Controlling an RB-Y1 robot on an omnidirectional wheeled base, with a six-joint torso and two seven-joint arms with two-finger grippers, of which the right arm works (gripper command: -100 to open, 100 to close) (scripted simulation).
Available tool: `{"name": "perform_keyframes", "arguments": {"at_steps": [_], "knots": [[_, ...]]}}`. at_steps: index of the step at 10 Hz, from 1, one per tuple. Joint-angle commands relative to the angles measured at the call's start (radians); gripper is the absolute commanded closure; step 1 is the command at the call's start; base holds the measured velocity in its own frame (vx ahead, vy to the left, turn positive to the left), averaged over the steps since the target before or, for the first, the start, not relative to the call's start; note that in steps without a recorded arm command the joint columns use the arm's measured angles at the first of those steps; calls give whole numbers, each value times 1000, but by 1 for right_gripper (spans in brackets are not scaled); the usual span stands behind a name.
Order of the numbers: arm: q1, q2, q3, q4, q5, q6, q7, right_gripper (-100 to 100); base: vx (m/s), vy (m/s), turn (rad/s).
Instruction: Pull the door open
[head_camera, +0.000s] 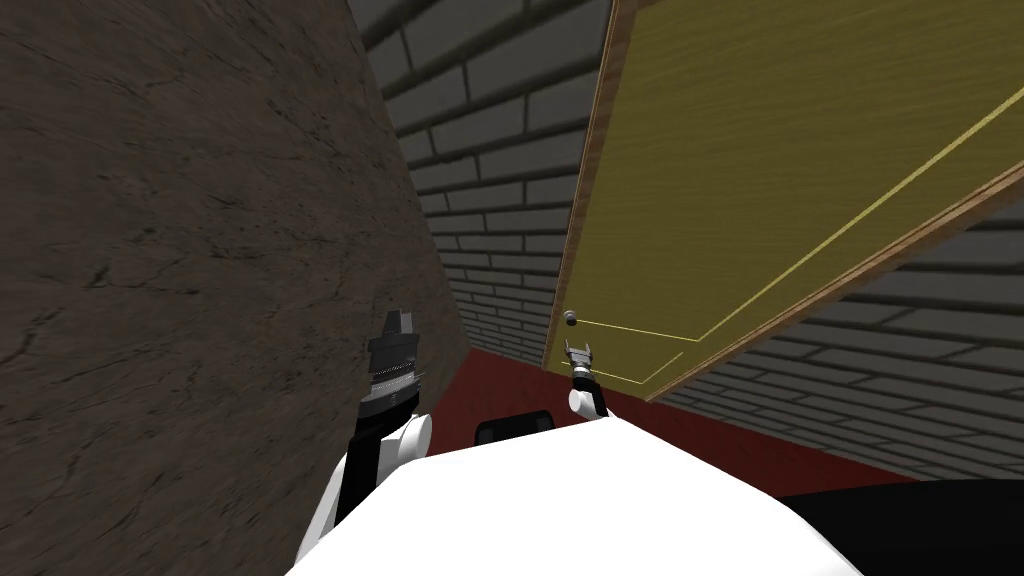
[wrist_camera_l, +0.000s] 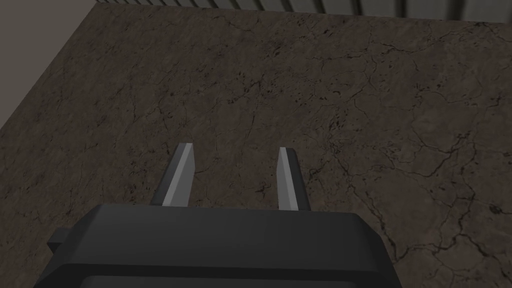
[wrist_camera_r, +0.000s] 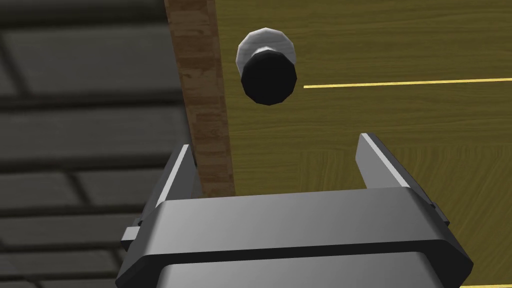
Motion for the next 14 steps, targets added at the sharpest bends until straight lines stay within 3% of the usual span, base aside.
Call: {"name": "perform_keyframes", "arguments": {"at_steps": [1,3,5,9,10,12,14], "knots": [[-12,1,2,32,-15,-7,-20,-100,79,-78,107],[-16,-2,2,41,-19,-8,-27,-100,41,-46,52],[-2,-38,-2,60,-25,-17,-74,-100,158,0,76],[18,-87,-6,82,-31,-28,-135,-100,161,-6,57],[26,-107,-8,91,-33,-33,-159,-100,117,-31,80],[29,-116,-9,96,-34,-35,-171,-100,78,-14,29],[42,-146,-12,109,-38,-43,-209,-100,128,1,68]]}}
